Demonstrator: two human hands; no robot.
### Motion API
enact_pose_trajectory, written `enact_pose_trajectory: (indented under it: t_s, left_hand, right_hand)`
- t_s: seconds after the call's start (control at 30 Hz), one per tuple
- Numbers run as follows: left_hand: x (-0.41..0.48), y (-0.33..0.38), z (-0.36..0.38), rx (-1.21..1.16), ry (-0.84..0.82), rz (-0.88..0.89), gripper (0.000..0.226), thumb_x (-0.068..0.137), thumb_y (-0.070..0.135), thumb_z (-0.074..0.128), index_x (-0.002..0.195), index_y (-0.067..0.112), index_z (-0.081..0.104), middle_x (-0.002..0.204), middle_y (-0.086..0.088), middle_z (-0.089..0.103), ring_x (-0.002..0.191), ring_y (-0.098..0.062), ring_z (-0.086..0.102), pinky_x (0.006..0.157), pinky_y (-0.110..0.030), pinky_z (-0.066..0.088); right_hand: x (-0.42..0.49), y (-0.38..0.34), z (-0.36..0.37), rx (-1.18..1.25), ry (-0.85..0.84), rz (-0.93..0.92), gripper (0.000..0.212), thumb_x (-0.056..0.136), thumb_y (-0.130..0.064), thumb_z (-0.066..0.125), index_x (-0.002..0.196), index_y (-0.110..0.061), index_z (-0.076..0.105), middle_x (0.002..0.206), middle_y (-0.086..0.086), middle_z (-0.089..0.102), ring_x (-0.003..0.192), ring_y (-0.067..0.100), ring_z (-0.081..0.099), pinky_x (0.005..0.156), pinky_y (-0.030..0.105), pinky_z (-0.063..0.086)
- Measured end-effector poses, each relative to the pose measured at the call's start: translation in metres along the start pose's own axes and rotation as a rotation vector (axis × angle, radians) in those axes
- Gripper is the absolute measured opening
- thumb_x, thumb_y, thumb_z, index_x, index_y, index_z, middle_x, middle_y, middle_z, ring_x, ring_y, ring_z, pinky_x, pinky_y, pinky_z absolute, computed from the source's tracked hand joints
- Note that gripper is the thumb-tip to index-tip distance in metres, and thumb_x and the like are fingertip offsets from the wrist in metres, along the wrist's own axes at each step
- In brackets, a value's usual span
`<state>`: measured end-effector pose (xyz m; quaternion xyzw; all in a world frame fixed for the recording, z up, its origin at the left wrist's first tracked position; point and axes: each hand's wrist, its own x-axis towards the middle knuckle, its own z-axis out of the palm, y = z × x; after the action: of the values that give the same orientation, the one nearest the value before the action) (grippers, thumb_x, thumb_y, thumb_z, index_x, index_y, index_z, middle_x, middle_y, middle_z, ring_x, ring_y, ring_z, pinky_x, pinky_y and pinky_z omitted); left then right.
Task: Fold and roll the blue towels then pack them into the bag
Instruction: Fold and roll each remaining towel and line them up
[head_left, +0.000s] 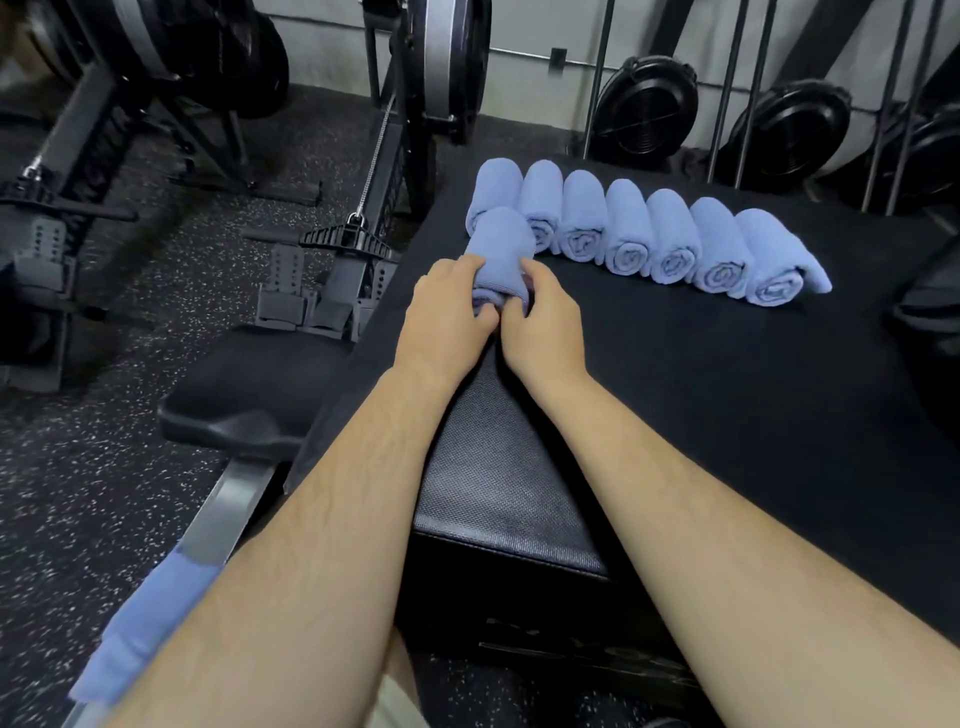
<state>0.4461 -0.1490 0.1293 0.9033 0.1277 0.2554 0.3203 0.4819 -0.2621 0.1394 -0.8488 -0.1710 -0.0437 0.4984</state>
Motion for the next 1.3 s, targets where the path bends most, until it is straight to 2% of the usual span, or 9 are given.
enact_pose_trajectory:
  t_s: [0.13, 0.27, 0.4, 0.53, 0.7, 0.83, 1.03, 1.17, 1.3]
  left_hand:
    - [0.000, -0.002, -0.008, -0.104, 0.118, -0.079, 0.030, 0.087, 0.015, 0.058, 0.116, 0.011, 0.061, 0.111, -0.006, 0.062, 0.102, -0.020, 0.056, 0.082, -0.032, 0.046]
    - [-0.002, -0.002, -0.013, -0.238, 0.194, -0.111, 0.030, 0.089, 0.021, 0.064, 0.118, 0.012, 0.061, 0.113, -0.001, 0.059, 0.099, -0.011, 0.055, 0.079, -0.018, 0.045]
    - [-0.004, -0.010, -0.011, -0.220, 0.065, -0.088, 0.040, 0.090, 0.022, 0.068, 0.128, 0.014, 0.059, 0.120, -0.001, 0.059, 0.106, -0.010, 0.055, 0.080, -0.003, 0.037]
    - [-0.002, -0.009, -0.018, -0.311, 0.028, -0.167, 0.045, 0.087, 0.012, 0.064, 0.131, 0.016, 0.059, 0.125, 0.002, 0.062, 0.110, -0.011, 0.059, 0.094, -0.019, 0.046]
    - [-0.003, -0.002, -0.020, -0.349, 0.069, -0.217, 0.038, 0.095, 0.012, 0.052, 0.133, 0.012, 0.060, 0.133, -0.001, 0.059, 0.122, -0.012, 0.054, 0.104, -0.024, 0.042]
    - [-0.005, 0.002, -0.018, -0.325, 0.110, -0.188, 0.032, 0.101, 0.019, 0.051, 0.129, 0.009, 0.062, 0.130, -0.002, 0.061, 0.120, -0.012, 0.055, 0.099, -0.019, 0.039]
    - [-0.025, 0.018, -0.036, -0.143, 0.326, -0.027, 0.021, 0.095, 0.025, 0.052, 0.087, 0.013, 0.068, 0.096, 0.002, 0.069, 0.094, -0.021, 0.060, 0.089, -0.043, 0.047]
    - [-0.049, 0.034, -0.073, -0.286, 0.356, -0.096, 0.019, 0.095, 0.025, 0.056, 0.089, 0.015, 0.072, 0.094, 0.007, 0.071, 0.091, -0.012, 0.062, 0.086, -0.027, 0.048]
    - [-0.097, 0.022, -0.121, -0.434, 0.358, -0.238, 0.011, 0.097, 0.018, 0.060, 0.089, 0.017, 0.069, 0.088, 0.007, 0.071, 0.078, 0.003, 0.060, 0.072, -0.009, 0.044]
  right_hand:
    - [-0.001, -0.013, 0.009, 0.024, -0.007, -0.056, 0.040, 0.098, -0.008, 0.048, 0.135, -0.009, 0.060, 0.130, 0.006, 0.066, 0.119, 0.020, 0.060, 0.093, 0.019, 0.043]
    - [-0.005, -0.028, 0.016, 0.120, -0.052, -0.001, 0.046, 0.098, -0.020, 0.045, 0.142, -0.013, 0.055, 0.137, 0.000, 0.062, 0.126, 0.014, 0.055, 0.108, 0.030, 0.043]
    - [-0.011, -0.019, 0.024, -0.151, -0.049, 0.041, 0.049, 0.106, -0.036, 0.027, 0.139, -0.012, 0.055, 0.135, 0.007, 0.062, 0.132, 0.029, 0.046, 0.114, 0.043, 0.028]
    - [-0.010, -0.012, 0.028, -0.169, -0.012, 0.063, 0.044, 0.110, -0.033, 0.028, 0.136, -0.013, 0.056, 0.128, 0.006, 0.065, 0.127, 0.030, 0.049, 0.109, 0.042, 0.029]
    - [-0.013, -0.012, 0.025, -0.085, 0.020, 0.068, 0.043, 0.107, -0.036, 0.038, 0.139, -0.015, 0.056, 0.129, 0.004, 0.064, 0.132, 0.027, 0.044, 0.106, 0.036, 0.034]
    - [-0.016, -0.016, 0.017, -0.103, 0.054, 0.038, 0.041, 0.105, -0.038, 0.045, 0.139, -0.017, 0.054, 0.138, 0.007, 0.051, 0.133, 0.027, 0.035, 0.103, 0.033, 0.031]
    - [-0.040, -0.036, 0.000, -0.119, 0.141, -0.077, 0.018, 0.103, -0.031, 0.048, 0.100, -0.018, 0.059, 0.104, 0.000, 0.059, 0.108, 0.026, 0.047, 0.092, 0.038, 0.037]
    - [-0.068, -0.067, -0.003, 0.000, 0.063, -0.114, 0.026, 0.101, -0.028, 0.048, 0.077, -0.020, 0.050, 0.080, -0.003, 0.058, 0.083, 0.024, 0.053, 0.074, 0.043, 0.046]
    - [-0.114, -0.107, 0.017, 0.078, -0.097, -0.100, 0.024, 0.102, -0.030, 0.049, 0.079, -0.021, 0.053, 0.076, -0.003, 0.061, 0.075, 0.020, 0.056, 0.068, 0.039, 0.045]
